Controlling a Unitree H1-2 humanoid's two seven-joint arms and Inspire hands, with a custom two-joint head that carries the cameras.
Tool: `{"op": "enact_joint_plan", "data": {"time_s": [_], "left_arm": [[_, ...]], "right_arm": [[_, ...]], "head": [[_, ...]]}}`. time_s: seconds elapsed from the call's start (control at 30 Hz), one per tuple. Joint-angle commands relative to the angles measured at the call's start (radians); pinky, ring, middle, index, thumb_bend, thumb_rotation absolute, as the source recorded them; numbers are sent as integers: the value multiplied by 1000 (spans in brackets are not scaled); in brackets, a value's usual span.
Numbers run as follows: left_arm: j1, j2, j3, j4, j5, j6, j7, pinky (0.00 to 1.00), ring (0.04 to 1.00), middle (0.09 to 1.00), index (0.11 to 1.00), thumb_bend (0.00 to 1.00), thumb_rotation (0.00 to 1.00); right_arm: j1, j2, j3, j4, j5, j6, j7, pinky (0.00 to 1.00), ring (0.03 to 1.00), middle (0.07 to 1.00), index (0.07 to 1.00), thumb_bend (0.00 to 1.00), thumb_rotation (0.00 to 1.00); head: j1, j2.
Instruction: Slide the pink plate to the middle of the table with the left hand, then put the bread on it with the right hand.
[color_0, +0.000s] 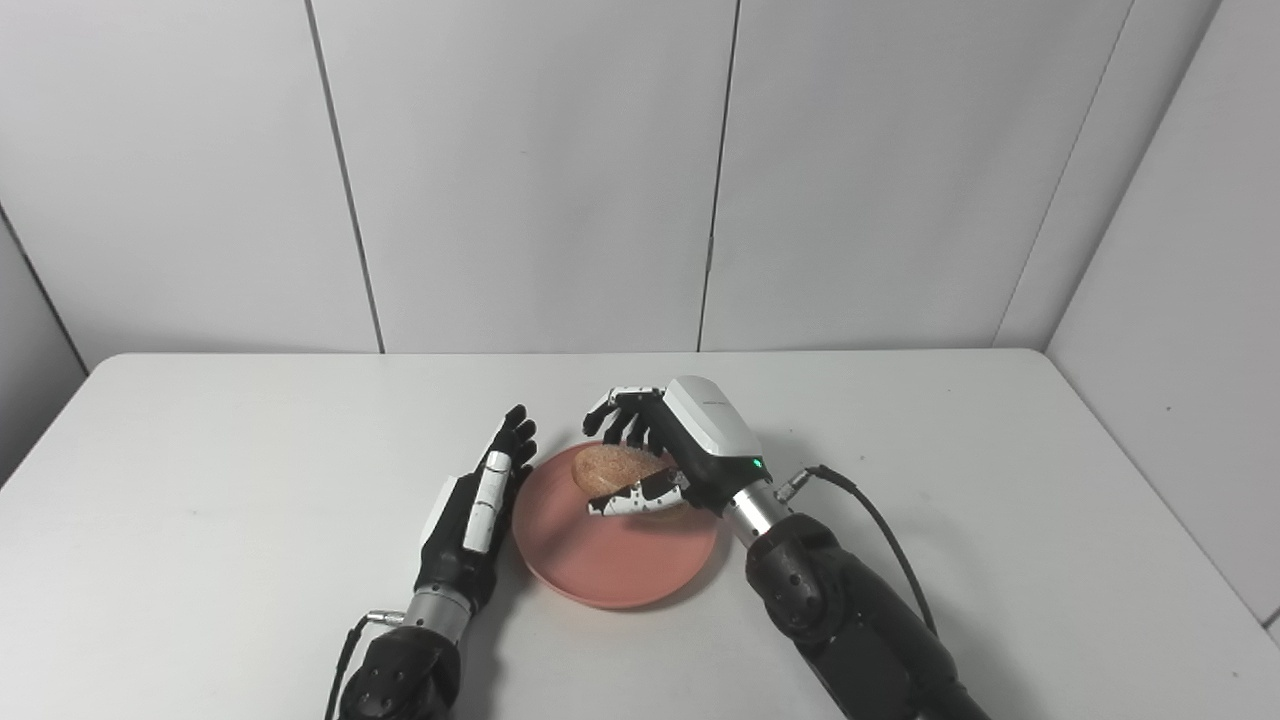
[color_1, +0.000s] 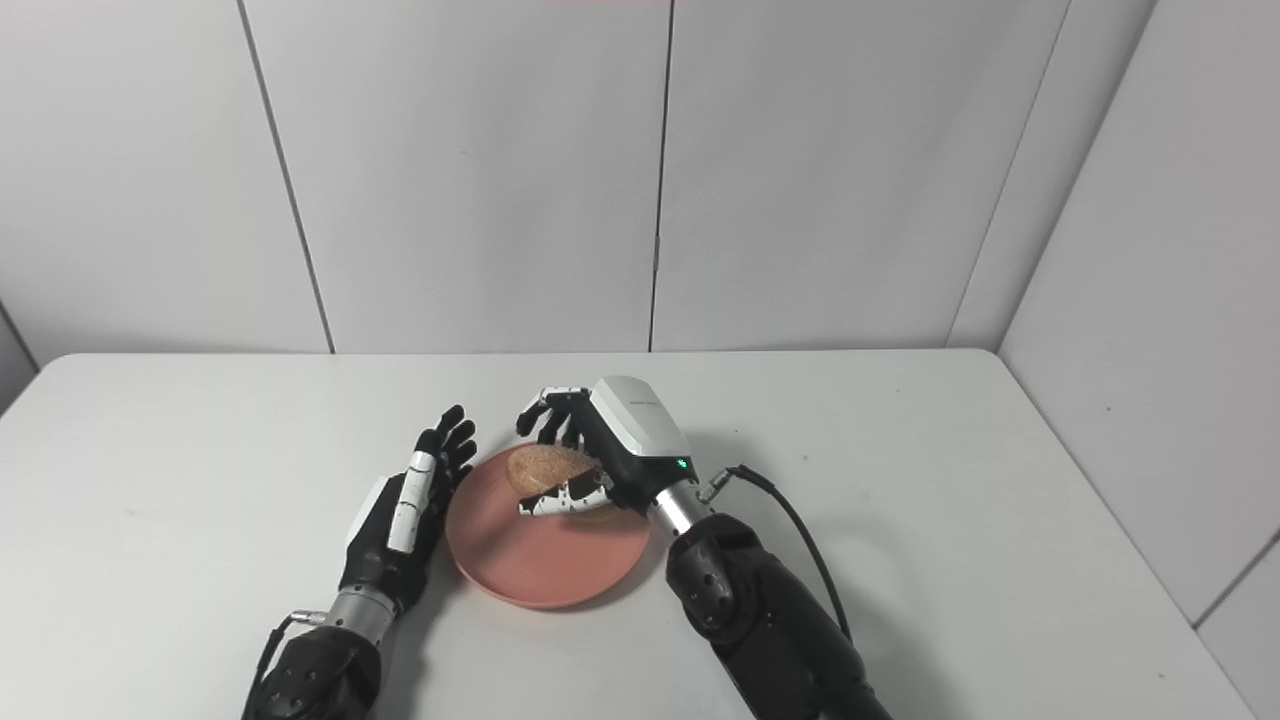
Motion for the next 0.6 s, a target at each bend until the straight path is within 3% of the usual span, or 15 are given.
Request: {"op": "enact_joint_plan", "data": {"time_s": [0.0,0.23,0.5,0.57], "left_arm": [[20,1,3,12,6,-12,5,1000,994,988,992,737,1000],[21,-1,-1,7,21,-18,14,1000,993,987,989,737,1000],[21,-6,6,7,12,-17,11,1000,989,984,985,734,1000],[21,-7,7,6,8,-19,8,1000,986,986,985,731,1000]], "right_arm": [[-51,-1,6,-9,-11,-53,-26,327,381,466,550,508,0],[-47,1,31,30,-37,-78,-36,313,380,450,545,509,0],[-30,2,41,21,-64,-63,-38,477,459,487,504,515,0],[-26,1,41,14,-63,-57,-26,533,581,492,498,520,0]], "head": [[1,1],[3,4],[3,5],[4,6]]}}
